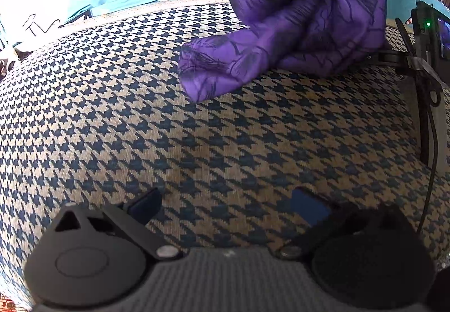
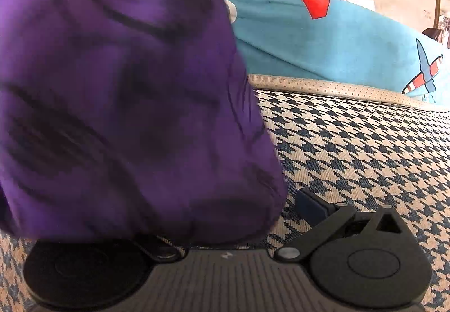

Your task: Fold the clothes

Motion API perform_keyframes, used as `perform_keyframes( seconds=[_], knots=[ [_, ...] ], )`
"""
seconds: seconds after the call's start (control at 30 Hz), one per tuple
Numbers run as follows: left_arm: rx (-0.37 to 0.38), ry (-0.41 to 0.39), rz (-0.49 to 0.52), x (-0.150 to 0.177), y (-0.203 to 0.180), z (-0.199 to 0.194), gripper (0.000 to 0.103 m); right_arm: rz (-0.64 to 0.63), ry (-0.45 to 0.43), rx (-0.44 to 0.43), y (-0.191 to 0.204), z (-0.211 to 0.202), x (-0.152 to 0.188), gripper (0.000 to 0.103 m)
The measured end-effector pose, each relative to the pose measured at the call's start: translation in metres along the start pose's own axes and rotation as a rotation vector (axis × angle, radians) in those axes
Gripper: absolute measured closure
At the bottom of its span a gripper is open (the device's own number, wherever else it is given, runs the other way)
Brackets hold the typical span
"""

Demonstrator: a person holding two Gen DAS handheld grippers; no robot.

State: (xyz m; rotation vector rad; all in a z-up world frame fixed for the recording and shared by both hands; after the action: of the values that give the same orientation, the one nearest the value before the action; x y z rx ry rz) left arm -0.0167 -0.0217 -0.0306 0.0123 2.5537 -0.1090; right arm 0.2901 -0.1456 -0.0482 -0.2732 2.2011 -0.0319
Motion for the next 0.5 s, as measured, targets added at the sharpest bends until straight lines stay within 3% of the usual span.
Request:
perform_keyframes(
  seconds=[0.1,0.3,0.5],
  knots=[
    [-0.008,0.002,0.011,-0.012,-0.044,0.043,0.000,-0.001,0.000,0.001,0.001,0.001,-0.001,0.000],
    [-0.017,-0.012,0.007,-0.013,-0.091,0.043,0.000,0.001,-0.001,-0.001,-0.003,-0.001,0.000,0.000],
    [-0.014,-0.032,-0.007,-0.011,-0.101,0.040,0.000,0.004,-0.002,-0.001,0.000,-0.004,0.001,0.000]
  ],
)
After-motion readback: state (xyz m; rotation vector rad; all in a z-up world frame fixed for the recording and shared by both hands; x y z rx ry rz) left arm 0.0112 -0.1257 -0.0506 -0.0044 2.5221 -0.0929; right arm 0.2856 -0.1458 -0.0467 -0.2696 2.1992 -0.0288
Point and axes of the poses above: each gripper's, at about its wrist camera, not at the fingertips, and z roughly the way its jaws point, y to its left, x to its underside, the point moved 7 cm from there along z, roughly the way its jaws point, and after that the axes turned 6 degrees about x, right-handed, at the moved point
